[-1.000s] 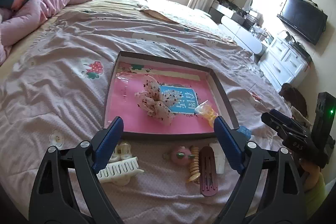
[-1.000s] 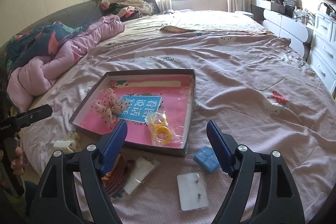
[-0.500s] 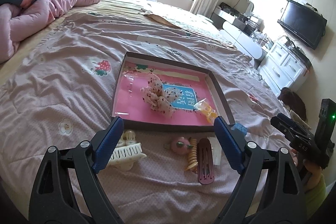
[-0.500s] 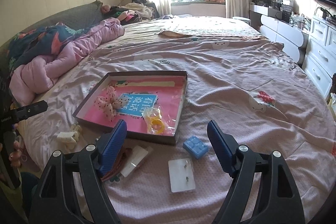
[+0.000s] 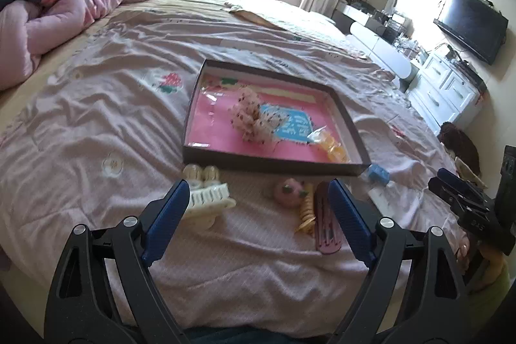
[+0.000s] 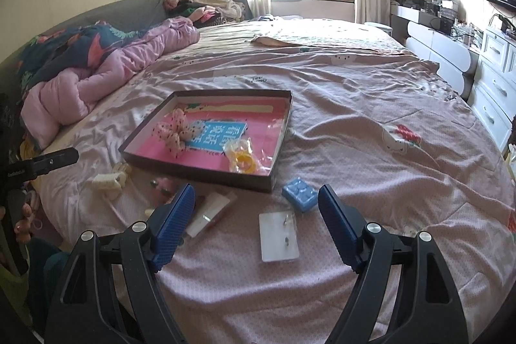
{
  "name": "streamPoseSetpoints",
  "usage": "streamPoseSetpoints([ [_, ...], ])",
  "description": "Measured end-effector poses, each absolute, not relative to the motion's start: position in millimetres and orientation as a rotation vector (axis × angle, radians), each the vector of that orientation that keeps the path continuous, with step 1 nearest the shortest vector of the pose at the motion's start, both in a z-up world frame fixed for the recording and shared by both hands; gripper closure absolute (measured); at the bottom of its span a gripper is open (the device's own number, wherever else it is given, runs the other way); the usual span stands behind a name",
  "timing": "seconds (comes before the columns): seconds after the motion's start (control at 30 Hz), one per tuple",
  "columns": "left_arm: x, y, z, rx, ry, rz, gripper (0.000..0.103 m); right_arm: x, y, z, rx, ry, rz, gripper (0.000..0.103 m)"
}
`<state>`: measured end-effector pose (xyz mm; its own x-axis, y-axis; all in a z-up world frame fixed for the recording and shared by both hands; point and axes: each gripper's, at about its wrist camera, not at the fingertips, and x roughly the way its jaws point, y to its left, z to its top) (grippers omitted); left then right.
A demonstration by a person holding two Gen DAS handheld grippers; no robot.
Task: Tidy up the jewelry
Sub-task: 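Withdraw both open tools from the box toward the remaining accessories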
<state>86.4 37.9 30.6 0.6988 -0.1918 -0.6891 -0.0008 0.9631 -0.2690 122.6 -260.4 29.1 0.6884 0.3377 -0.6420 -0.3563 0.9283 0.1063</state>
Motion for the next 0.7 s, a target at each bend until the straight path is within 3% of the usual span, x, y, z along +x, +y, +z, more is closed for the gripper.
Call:
streamPoseSetpoints([
  [0.7, 61.9, 39.4, -1.0, -0.22, 0.818, -0.022, 0.02, 109.3, -229.4, -7.3, -0.046, 0.781, 0.468, 0.027],
])
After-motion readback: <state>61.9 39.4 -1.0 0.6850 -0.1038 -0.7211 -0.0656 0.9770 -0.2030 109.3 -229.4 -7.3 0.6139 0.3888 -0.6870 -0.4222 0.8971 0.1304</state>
